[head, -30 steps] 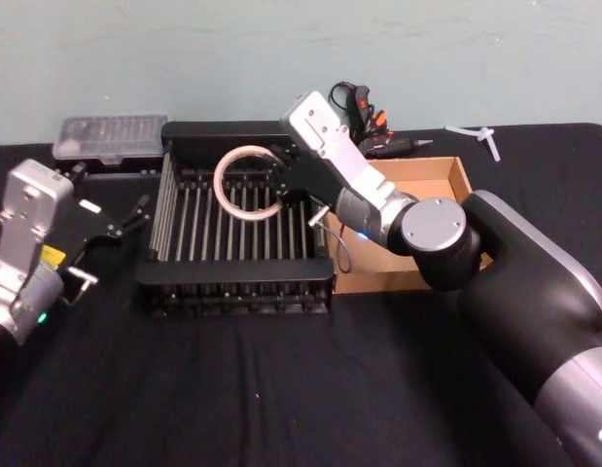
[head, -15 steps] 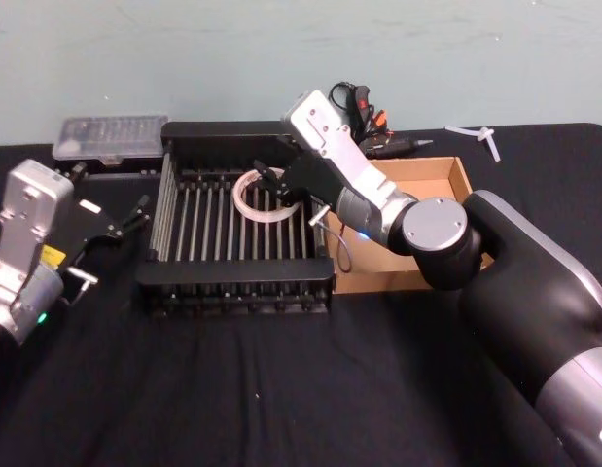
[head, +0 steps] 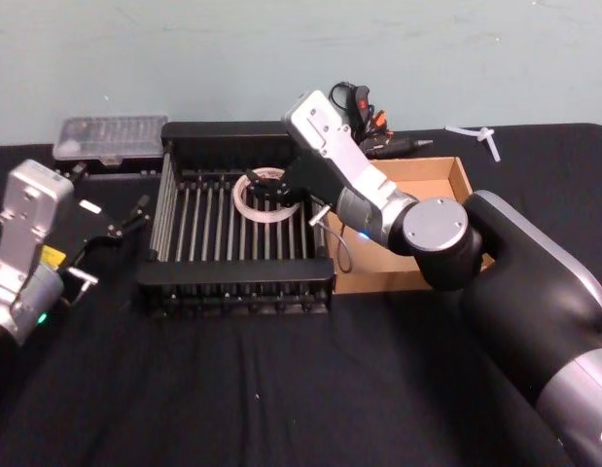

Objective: Pick up the white tape and place it into the black box , Pick up the silver tape and place it into the brown box.

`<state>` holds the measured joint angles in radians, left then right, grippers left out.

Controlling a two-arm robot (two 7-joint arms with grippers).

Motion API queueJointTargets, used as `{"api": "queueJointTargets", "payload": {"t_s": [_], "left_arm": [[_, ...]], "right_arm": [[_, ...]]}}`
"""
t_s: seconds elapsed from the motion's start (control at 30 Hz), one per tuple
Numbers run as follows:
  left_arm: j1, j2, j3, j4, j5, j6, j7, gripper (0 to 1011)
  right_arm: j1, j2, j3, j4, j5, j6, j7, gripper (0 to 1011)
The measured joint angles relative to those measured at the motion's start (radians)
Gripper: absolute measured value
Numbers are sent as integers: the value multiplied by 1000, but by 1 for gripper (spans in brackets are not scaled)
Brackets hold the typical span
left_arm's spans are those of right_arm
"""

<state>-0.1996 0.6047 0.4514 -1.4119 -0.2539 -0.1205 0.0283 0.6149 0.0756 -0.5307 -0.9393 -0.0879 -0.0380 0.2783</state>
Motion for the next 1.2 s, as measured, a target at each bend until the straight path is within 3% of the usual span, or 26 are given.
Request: {"api": "queueJointTargets", "payload": {"t_s": [0.07, 0.43, 0.8, 1.2], "left_arm": [[0, 0, 0, 0, 0, 0, 0, 1001], [0, 0, 0, 0, 0, 0, 0, 1001], [0, 0, 0, 0, 0, 0, 0, 1001], [0, 0, 0, 0, 0, 0, 0, 1001]], "right_arm": [[-11, 3, 8, -22, 0, 0, 3, 1002], [-93, 51, 60, -191, -14, 23, -14, 1002], [-212, 128, 159, -362, -38, 76, -77, 1002], [-320, 168, 241, -442, -51, 115, -102, 1002]]}}
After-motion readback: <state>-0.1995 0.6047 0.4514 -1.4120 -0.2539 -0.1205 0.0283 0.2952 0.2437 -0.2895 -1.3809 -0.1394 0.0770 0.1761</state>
